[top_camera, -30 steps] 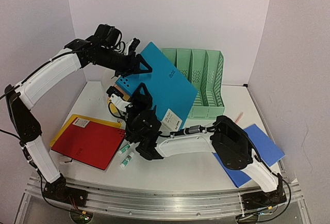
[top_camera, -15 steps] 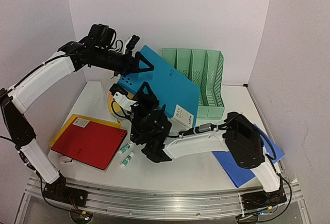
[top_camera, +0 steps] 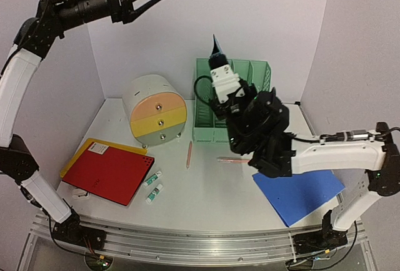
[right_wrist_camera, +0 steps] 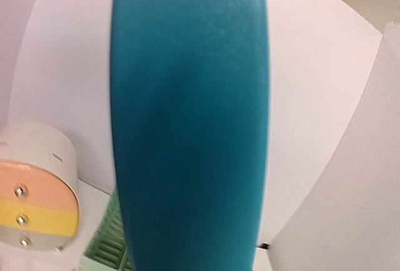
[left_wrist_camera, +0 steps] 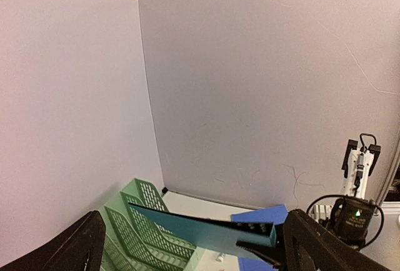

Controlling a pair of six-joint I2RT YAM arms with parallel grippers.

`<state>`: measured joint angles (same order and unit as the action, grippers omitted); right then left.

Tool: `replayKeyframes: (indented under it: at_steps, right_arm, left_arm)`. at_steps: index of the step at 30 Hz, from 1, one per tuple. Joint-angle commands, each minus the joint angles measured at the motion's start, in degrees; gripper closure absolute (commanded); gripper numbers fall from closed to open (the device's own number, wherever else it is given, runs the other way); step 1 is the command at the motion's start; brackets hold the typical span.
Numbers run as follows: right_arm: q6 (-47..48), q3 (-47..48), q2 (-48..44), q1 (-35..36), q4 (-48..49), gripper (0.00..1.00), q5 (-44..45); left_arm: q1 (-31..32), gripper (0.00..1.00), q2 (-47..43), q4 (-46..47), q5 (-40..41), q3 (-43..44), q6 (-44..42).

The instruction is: Organize the desk

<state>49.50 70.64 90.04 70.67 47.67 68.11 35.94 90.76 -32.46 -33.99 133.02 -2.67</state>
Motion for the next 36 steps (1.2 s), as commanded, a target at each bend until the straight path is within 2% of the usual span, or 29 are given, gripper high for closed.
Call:
replayKeyframes:
  at_steps: [1, 3, 7, 10, 15, 19, 28, 36]
  right_arm:
    - [-26.8, -2.1, -13.3, -5.3, -11.5, 1.0, -18.7]
    - [-27.4, -2.9, -16.3, -7.9, -9.5, 1.0, -21.4]
    - [-24.7, -5.5, -18.7, -13.1, 1.0, 1.0, -27.7]
    - [-24.2, -8.5, -18.0, -18.3, 12.5, 1.0, -30.5]
    - [-25.3, -12.2, -13.5, -27.5, 27.7, 1.0, -36.3]
    - [-25.7, -13.1, -9.8, -32.0, 36.7, 1.0, -37.7]
    - [-31.1, -12.1, -1.2, -40.9, 41.8, 1.0, -41.3]
    - [-34.1, -10.8, 4.6, -43.3, 46.2, 1.0, -42.9]
  left_arm:
    - [-0.2, 0.0, -1.5, -1.0, 6.3, -5.4, -6.3]
    - [-0.2, 0.0, -5.0, 0.9, 8.3, -12.2, -6.6]
    - [-0.2, 0.0, -11.5, 5.1, 14.3, -25.7, -7.1]
    - [-0.2, 0.0, -14.5, 7.6, 16.7, -33.4, -7.8]
    - [-0.1, 0.0, -17.5, 11.8, 15.7, -44.7, -8.7]
    - [-0.2, 0.0, -18.0, 14.0, 15.7, -49.0, -9.0]
    - [-0.2, 0.0, -16.9, 17.1, 16.9, -53.8, -10.3]
    - [-0.2, 0.0, -16.2, 18.0, 18.2, -55.3, -10.8]
